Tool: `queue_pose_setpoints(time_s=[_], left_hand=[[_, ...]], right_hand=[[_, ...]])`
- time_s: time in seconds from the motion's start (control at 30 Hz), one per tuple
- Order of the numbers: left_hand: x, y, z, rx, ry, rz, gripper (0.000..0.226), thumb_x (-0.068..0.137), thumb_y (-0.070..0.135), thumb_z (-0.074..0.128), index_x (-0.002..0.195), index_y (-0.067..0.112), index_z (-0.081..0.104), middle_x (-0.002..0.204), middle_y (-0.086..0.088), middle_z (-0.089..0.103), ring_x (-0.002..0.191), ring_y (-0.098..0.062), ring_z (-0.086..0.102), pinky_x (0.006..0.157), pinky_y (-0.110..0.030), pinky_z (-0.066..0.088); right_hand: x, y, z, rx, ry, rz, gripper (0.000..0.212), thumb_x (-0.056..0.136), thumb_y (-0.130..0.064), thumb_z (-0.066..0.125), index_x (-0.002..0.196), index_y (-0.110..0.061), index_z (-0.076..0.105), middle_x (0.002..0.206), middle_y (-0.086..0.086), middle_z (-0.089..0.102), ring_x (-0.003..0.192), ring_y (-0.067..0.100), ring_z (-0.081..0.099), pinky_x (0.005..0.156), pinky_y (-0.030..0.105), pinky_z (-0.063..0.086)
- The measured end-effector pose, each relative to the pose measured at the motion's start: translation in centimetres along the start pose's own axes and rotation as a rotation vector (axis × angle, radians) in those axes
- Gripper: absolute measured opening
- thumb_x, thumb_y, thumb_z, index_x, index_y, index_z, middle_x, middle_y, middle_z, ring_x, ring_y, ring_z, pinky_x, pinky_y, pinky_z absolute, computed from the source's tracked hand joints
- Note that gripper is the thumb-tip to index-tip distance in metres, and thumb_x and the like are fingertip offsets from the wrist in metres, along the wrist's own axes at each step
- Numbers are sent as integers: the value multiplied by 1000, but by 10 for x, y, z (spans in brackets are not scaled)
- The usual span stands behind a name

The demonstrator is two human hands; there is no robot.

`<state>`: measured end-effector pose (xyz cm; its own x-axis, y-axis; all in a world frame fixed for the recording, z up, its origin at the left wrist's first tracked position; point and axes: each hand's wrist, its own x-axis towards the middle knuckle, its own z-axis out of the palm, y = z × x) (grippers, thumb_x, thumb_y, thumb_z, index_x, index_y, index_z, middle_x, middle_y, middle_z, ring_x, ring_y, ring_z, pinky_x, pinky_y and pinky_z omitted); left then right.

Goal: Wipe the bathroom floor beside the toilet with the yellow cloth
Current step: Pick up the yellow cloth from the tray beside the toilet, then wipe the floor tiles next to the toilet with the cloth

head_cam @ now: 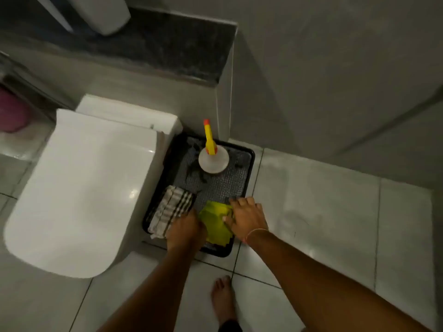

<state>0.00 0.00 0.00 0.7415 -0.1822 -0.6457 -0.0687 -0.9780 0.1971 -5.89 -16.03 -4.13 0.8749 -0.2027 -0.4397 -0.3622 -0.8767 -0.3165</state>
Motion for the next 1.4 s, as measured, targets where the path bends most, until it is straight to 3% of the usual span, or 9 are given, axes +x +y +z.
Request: queue_pose_setpoints(time_s=[0.27, 0.57, 0.77, 0.9, 1.0, 1.07, 1.17, 1.27, 1.4], left_hand=[[25, -7, 40, -65, 7, -51, 47, 90, 28, 57, 134, 10, 54, 133, -16, 60, 124, -37, 55, 97, -46, 49], [38, -8, 43, -135, 5, -139, 36, 92, 34, 60, 117, 8, 64, 118, -18, 66, 120, -40, 56, 96, -48, 52], [17, 11, 25, -284, 124, -80, 19, 91, 28, 63, 103, 12, 66, 87, -6, 66, 95, -34, 65, 69, -33, 44], [-6, 52, 18, -421, 182, 24, 22, 90, 27, 68, 108, 13, 69, 78, 7, 61, 79, -19, 61, 58, -23, 36], [-25, 90, 34, -570, 62, 85, 27, 90, 27, 70, 112, 12, 67, 93, -2, 74, 86, -19, 70, 77, -38, 58], [-38, 118, 54, -628, -19, 104, 26, 87, 29, 71, 106, 12, 68, 93, -7, 77, 91, -27, 73, 83, -46, 60], [-57, 162, 104, -686, -140, 129, 6, 89, 17, 73, 88, 19, 67, 80, -2, 75, 80, -25, 73, 73, -38, 58], [-63, 190, 166, -621, -221, 120, 20, 89, 16, 72, 78, 27, 60, 73, 9, 68, 72, -16, 67, 63, -21, 53], [-49, 203, 257, -478, -353, 98, 11, 91, 27, 71, 91, 24, 61, 83, 5, 69, 71, -5, 62, 51, -8, 45]], right_hand=[[38, 3, 35, -92, 75, -93, 61, 71, -56, 71, 119, -20, 59, 116, 6, 62, 108, 27, 45, 87, 40, 36], [41, 4, 37, 48, 69, -63, 42, 79, -44, 68, 113, -20, 64, 120, 5, 62, 113, 27, 43, 92, 41, 35], [18, 12, 9, 353, 138, 40, 35, 79, -45, 68, 108, -26, 64, 111, 2, 62, 108, 26, 45, 91, 41, 36], [-12, 45, -31, 812, 154, 140, 24, 74, -32, 78, 92, -24, 65, 88, 1, 68, 89, 21, 59, 79, 36, 47], [-50, 91, -57, 1155, 135, 241, 23, 72, -19, 82, 88, -18, 65, 79, 0, 67, 77, 17, 64, 74, 36, 54], [-78, 123, -62, 1388, 170, 331, 29, 71, -10, 83, 94, -9, 66, 86, 8, 71, 80, 19, 68, 72, 32, 58], [-122, 174, -47, 1707, 177, 502, 30, 73, -6, 79, 102, -7, 69, 98, 15, 76, 91, 30, 72, 71, 32, 61], [-154, 218, -10, 1831, 99, 663, 28, 75, -7, 75, 103, -10, 72, 99, 15, 76, 92, 33, 72, 77, 41, 61], [-178, 276, 67, 1793, 131, 858, 26, 77, -4, 73, 102, -12, 73, 95, 15, 77, 85, 33, 73, 72, 43, 61]])
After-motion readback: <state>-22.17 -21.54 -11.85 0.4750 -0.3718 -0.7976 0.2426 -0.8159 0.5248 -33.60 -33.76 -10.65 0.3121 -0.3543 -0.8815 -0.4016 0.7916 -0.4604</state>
